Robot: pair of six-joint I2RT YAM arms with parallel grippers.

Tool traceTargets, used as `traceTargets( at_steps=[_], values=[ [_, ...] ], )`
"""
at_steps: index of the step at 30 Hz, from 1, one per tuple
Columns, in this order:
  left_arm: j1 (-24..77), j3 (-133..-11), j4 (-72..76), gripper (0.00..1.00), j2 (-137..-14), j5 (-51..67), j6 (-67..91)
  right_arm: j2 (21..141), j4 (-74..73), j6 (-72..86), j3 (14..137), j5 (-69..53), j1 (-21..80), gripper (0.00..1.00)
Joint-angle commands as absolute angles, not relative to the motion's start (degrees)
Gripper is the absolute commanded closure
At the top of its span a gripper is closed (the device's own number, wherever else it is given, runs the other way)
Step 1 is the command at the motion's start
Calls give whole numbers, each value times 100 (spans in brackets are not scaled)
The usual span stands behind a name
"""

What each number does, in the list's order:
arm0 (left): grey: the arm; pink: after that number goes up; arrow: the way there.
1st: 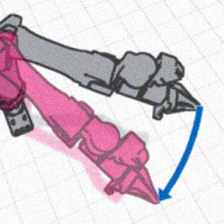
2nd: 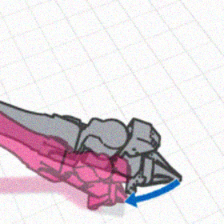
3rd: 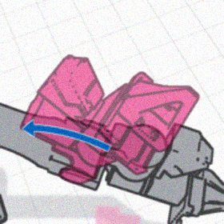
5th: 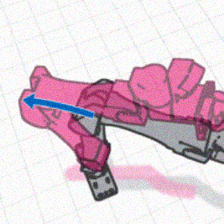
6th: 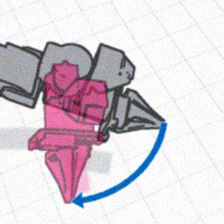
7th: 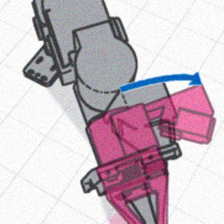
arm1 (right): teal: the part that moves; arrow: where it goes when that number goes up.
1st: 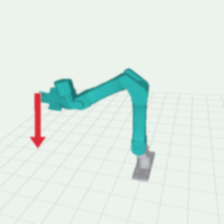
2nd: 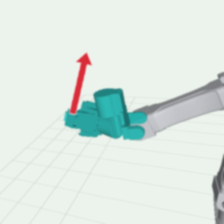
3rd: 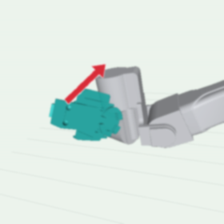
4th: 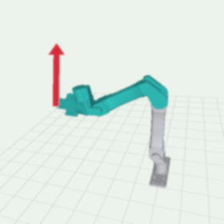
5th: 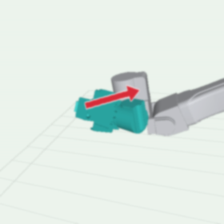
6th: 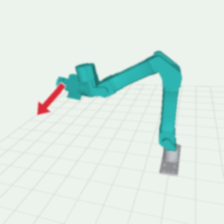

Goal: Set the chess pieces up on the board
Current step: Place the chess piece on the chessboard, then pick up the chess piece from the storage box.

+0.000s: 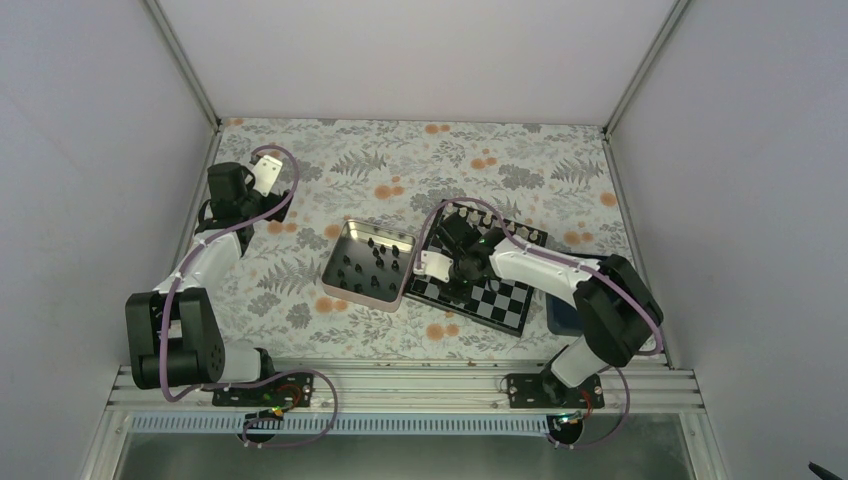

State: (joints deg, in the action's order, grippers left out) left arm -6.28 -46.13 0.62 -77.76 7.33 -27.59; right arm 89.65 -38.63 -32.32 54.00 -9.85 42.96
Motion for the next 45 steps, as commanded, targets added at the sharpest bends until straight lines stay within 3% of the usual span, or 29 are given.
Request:
traceTargets(
  at_steps=[1,15,30,38,45],
  values=[
    [-668,-4544,176,0,-7734,812,-2724,9017,-3916,-3324,5545,-1068,4245,92],
    [-668,-4543,185,0,-7744,814,-2725,9059,-3964,-3337,5535,-1133,4245,91],
    [-668,-4544,170,0,-7752,824,-2723,8959,-4071,-3292,5633,-1112,4245,74],
    [-668,-4546,176,0,-7708,826,-2733,8799,-4293,-3261,6244,-1127,4258,70],
    [-664,-4540,193,0,-7644,800,-2733,9348,-3915,-3231,7037,-969,4334,67]
  ],
)
